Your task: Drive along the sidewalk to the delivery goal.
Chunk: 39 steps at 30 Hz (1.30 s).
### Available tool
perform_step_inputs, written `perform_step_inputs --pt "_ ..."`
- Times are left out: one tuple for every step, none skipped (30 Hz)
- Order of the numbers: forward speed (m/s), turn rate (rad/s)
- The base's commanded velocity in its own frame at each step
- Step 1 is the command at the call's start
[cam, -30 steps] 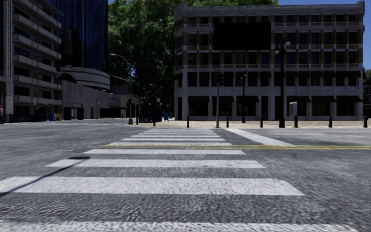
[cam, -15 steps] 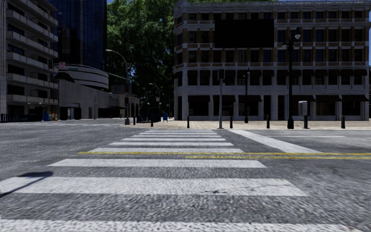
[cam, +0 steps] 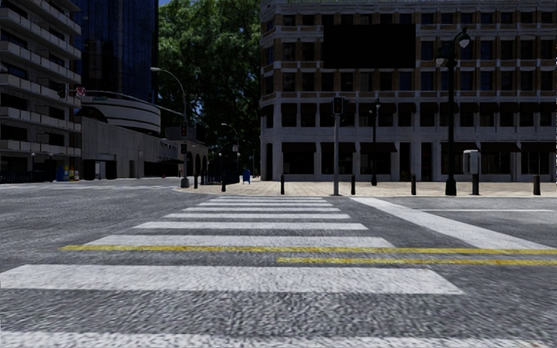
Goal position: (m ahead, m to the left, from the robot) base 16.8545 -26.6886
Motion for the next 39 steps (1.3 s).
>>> perform_step_inputs --pt "2.00 0.00" --pt "2.00 0.00" --pt "2.00 0.00" --pt "2.00 0.00" --pt "2.00 0.00" --pt "2.00 0.00" --pt "2.00 0.00" --pt "2.00 0.00" --pt "2.00 0.00" --pt "2.00 0.00" --pt "2.00 0.00" --pt "2.00 0.00" --pt "2.00 0.00" --pt "2.00 0.00" --pt "2.00 0.00" --pt "2.00 0.00" --pt "2.00 0.00" --pt "2.00 0.00" --pt "2.00 0.00" --pt "2.00 0.00" --pt "2.00 0.00" --pt "2.00 0.00" --pt "2.00 0.00" --pt "2.00 0.00" --pt "2.00 0.00" --pt "2.00 0.00" --pt "2.00 0.00" --pt "2.00 0.00" --pt "2.00 0.00" --pt "2.00 0.00" --pt "2.00 0.00" --pt "2.00 0.00" --pt "2.00 0.00" --pt "2.00 0.00" --pt "2.00 0.00" --pt "2.00 0.00" --pt "2.00 0.00" --pt "2.00 0.00" --pt "2.00 0.00"
